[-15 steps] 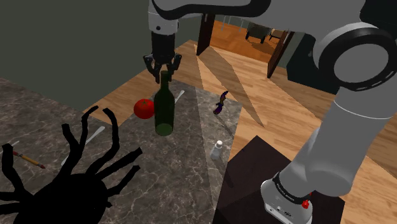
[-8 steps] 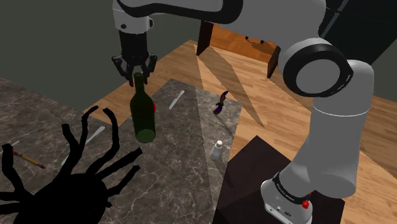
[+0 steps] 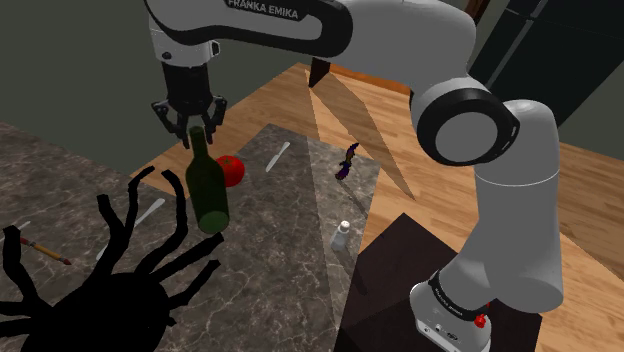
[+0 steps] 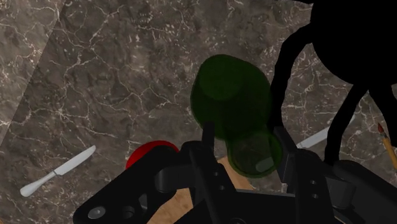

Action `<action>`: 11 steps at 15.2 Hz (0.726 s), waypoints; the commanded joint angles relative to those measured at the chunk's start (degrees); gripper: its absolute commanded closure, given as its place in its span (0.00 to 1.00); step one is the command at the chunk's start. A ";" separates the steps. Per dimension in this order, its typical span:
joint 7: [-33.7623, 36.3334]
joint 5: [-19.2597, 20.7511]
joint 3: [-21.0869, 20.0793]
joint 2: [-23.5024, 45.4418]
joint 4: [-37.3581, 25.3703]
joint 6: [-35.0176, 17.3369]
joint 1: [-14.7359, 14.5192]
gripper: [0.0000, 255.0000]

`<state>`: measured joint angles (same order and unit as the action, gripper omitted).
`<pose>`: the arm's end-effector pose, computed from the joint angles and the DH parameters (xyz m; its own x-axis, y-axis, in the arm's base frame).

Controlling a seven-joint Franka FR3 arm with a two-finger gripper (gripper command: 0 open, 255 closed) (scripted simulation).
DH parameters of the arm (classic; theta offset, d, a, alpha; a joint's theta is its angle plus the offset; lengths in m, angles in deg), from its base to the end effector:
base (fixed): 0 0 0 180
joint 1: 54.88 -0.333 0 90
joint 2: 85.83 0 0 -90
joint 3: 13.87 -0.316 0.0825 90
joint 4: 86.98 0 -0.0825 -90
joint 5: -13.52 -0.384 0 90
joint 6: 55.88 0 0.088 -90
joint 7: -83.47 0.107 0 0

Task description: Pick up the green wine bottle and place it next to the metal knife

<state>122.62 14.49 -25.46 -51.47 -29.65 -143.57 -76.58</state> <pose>0.6193 0.3507 0.5110 0.9856 -0.1304 -0.1074 -0.1351 -0.9901 -0.0371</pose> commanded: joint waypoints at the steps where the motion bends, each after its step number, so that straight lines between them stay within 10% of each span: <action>1: 0.01 -0.05 -0.01 -0.39 2.11 -1.79 0.09 1.00; 11: -0.29 -0.21 0.00 -1.45 8.53 -7.13 0.55 1.00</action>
<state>122.33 14.28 -25.45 -52.90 -21.16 -150.63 -76.03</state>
